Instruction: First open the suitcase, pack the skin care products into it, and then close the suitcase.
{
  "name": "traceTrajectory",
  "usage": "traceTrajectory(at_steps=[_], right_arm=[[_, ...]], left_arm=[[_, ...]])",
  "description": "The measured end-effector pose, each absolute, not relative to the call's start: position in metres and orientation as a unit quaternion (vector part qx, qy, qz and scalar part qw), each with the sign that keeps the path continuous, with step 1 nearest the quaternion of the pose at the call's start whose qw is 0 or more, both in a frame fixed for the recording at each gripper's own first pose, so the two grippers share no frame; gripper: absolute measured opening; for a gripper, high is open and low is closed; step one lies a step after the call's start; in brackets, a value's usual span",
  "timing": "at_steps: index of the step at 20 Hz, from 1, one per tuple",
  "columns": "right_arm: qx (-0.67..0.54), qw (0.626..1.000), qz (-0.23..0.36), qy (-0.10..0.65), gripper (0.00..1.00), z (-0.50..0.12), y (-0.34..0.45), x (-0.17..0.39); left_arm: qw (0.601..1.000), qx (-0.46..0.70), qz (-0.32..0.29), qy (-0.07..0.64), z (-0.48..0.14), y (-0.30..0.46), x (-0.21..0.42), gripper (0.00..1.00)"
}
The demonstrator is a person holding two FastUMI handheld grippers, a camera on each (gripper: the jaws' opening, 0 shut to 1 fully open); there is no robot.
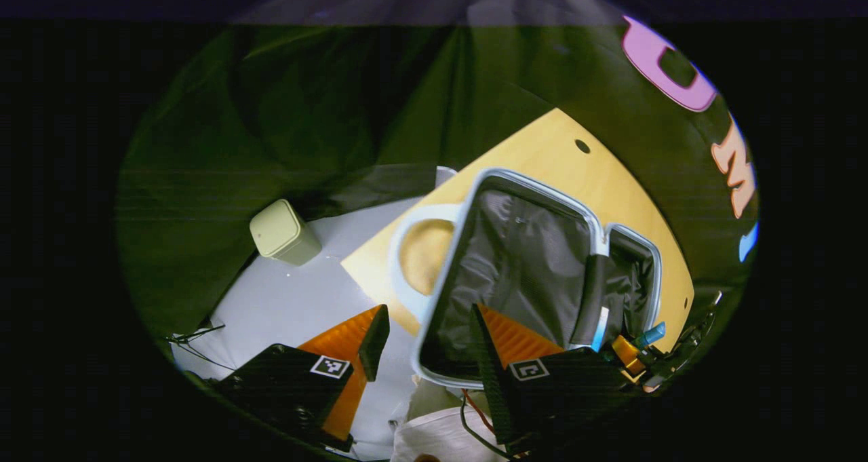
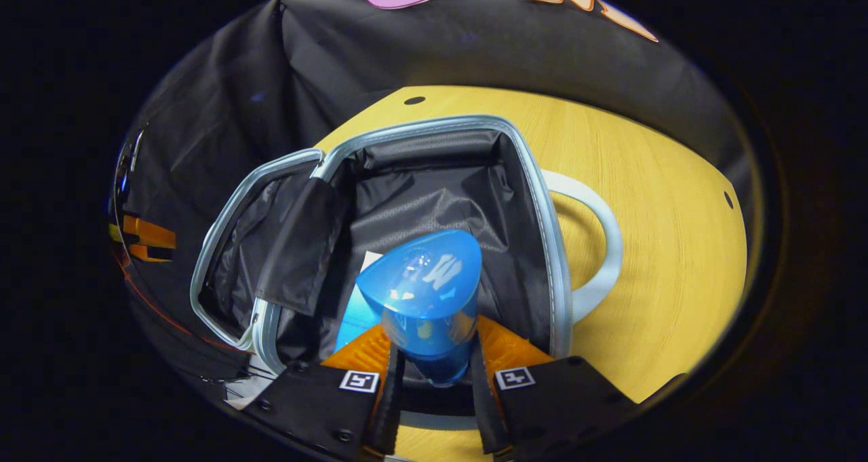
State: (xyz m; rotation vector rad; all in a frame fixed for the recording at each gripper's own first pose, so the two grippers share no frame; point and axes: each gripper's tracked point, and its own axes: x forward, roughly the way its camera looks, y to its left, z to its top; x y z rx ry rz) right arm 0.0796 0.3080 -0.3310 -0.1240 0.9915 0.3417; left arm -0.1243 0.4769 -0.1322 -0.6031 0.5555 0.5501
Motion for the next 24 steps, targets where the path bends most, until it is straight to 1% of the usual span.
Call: traceTrajectory(at_steps=[1,2,3,5,6,7,8,9,10,11,13,14,15,18,19,20,21,22,23,24], right_arm=[[-0.055,0.865,0.16,0.473,0.46,-0.329,0.309,0.081],[-0.052,0.865,0.158,0.474,0.51,-0.331,0.31,0.08],[-0.048,0.867,0.157,0.47,0.48,-0.329,0.312,0.081],[-0.04,0.871,0.157,0.464,0.47,-0.33,0.317,0.086],[-0.036,0.873,0.157,0.461,0.48,-0.325,0.318,0.086],[-0.034,0.874,0.154,0.459,0.64,-0.324,0.316,0.087],[-0.029,0.875,0.154,0.459,0.84,-0.321,0.317,0.086],[-0.022,0.874,0.161,0.457,0.75,-0.318,0.321,0.085],[-0.017,0.876,0.168,0.452,0.81,-0.315,0.326,0.084],[-0.012,0.879,0.174,0.444,0.99,-0.305,0.329,0.084],[-0.005,0.888,0.18,0.424,0.98,-0.288,0.332,0.084],[-0.001,0.891,0.18,0.417,0.98,-0.28,0.331,0.083],[0.003,0.895,0.177,0.41,0.98,-0.27,0.328,0.083],[0.005,0.908,0.16,0.387,0.98,-0.24,0.311,0.081],[0.003,0.913,0.151,0.378,0.98,-0.231,0.302,0.082],[0.001,0.918,0.14,0.371,0.93,-0.222,0.292,0.081],[-0.002,0.922,0.129,0.365,0.98,-0.215,0.281,0.081],[-0.003,0.926,0.119,0.359,0.98,-0.21,0.273,0.079],[-0.005,0.928,0.109,0.355,0.98,-0.204,0.263,0.077],[-0.005,0.931,0.099,0.352,0.98,-0.2,0.254,0.075]], left_arm=[[0.878,-0.292,0.27,0.265,-0.135,0.487,-0.126,0.7],[0.876,-0.295,0.274,0.266,-0.139,0.496,-0.127,0.7],[0.874,-0.298,0.276,0.267,-0.142,0.506,-0.128,0.75],[0.871,-0.3,0.279,0.272,-0.152,0.519,-0.125,0.75],[0.871,-0.301,0.277,0.271,-0.155,0.524,-0.123,0.7],[0.871,-0.304,0.274,0.273,-0.159,0.528,-0.119,0.7],[0.87,-0.307,0.27,0.275,-0.163,0.532,-0.115,0.7],[0.87,-0.31,0.267,0.276,-0.167,0.534,-0.111,0.7],[0.869,-0.314,0.264,0.275,-0.17,0.534,-0.107,0.7],[0.869,-0.318,0.262,0.275,-0.173,0.54,-0.103,0.7],[0.868,-0.324,0.256,0.276,-0.179,0.545,-0.095,0.7],[0.867,-0.327,0.251,0.279,-0.183,0.545,-0.09,0.75],[0.867,-0.33,0.246,0.28,-0.186,0.547,-0.086,0.7],[0.867,-0.344,0.229,0.279,-0.19,0.548,-0.073,0.7],[0.867,-0.347,0.223,0.28,-0.194,0.546,-0.066,0.75],[0.866,-0.352,0.216,0.282,-0.197,0.546,-0.062,0.65],[0.864,-0.358,0.209,0.285,-0.201,0.543,-0.059,0.74],[0.864,-0.364,0.2,0.286,-0.204,0.541,-0.055,0.64],[0.862,-0.37,0.193,0.289,-0.207,0.541,-0.053,0.61],[0.861,-0.376,0.187,0.288,-0.208,0.54,-0.051,0.49]])
